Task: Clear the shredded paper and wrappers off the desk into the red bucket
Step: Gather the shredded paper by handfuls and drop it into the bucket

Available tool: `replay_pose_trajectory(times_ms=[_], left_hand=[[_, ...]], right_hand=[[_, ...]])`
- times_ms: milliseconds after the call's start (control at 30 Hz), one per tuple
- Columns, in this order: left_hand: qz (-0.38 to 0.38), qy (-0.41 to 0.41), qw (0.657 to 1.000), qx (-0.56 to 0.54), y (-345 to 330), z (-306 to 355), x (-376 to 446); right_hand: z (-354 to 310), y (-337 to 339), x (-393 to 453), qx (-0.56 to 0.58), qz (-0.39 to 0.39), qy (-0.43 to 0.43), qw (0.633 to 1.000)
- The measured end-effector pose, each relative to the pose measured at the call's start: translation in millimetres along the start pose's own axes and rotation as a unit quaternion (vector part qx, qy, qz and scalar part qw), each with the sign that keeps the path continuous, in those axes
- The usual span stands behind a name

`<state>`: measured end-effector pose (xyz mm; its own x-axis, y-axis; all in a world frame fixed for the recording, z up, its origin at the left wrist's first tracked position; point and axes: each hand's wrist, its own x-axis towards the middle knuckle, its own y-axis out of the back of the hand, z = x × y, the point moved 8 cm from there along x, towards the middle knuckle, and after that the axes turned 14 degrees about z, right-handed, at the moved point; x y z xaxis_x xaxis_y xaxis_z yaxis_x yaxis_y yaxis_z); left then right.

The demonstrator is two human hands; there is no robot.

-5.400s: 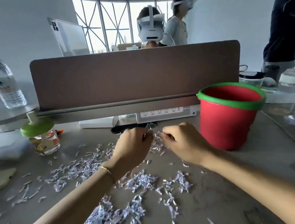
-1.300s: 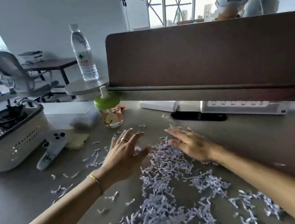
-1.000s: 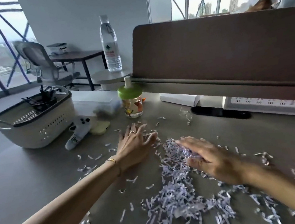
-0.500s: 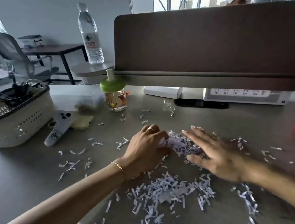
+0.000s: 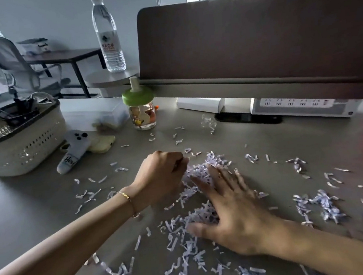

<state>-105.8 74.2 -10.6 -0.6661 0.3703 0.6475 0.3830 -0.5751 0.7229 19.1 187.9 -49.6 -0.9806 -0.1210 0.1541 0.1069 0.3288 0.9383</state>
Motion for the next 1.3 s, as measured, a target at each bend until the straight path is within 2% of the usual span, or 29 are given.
replay_pose_trajectory(times_ms=[267, 467, 600, 700, 800, 933, 1033, 1200, 1300], left_hand=[[-0.013, 0.005, 1.0, 0.002, 9, 10, -1], [-0.008, 0.008, 1.0, -0.019, 1, 19, 3], [-0.008, 0.019, 1.0, -0.019, -7, 27, 10], [-0.006, 0.022, 0.999, -0.032, -11, 35, 18], [0.007, 0.021, 0.997, -0.071, -11, 47, 28], [0.024, 0.05, 0.991, -0.123, -11, 62, 43], [0.039, 0.053, 0.986, -0.151, -10, 79, 57], [0.048, 0.007, 0.981, -0.188, -4, 132, 92], [0.043, 0.015, 0.973, -0.225, -6, 166, 121]], right_hand=[[35, 21, 56, -0.062, 0.095, 0.007, 0.994], [19, 35, 52, -0.111, 0.209, 0.116, 0.965], [11, 36, 46, -0.143, 0.192, 0.14, 0.961], [22, 42, 51, -0.098, 0.165, 0.089, 0.977], [44, 54, 57, 0.026, 0.179, 0.001, 0.984], [69, 80, 61, 0.146, 0.217, -0.058, 0.963], [82, 110, 58, 0.191, 0.253, -0.072, 0.946], [108, 172, 37, 0.224, 0.317, -0.128, 0.913], [126, 212, 22, 0.257, 0.356, -0.142, 0.887]])
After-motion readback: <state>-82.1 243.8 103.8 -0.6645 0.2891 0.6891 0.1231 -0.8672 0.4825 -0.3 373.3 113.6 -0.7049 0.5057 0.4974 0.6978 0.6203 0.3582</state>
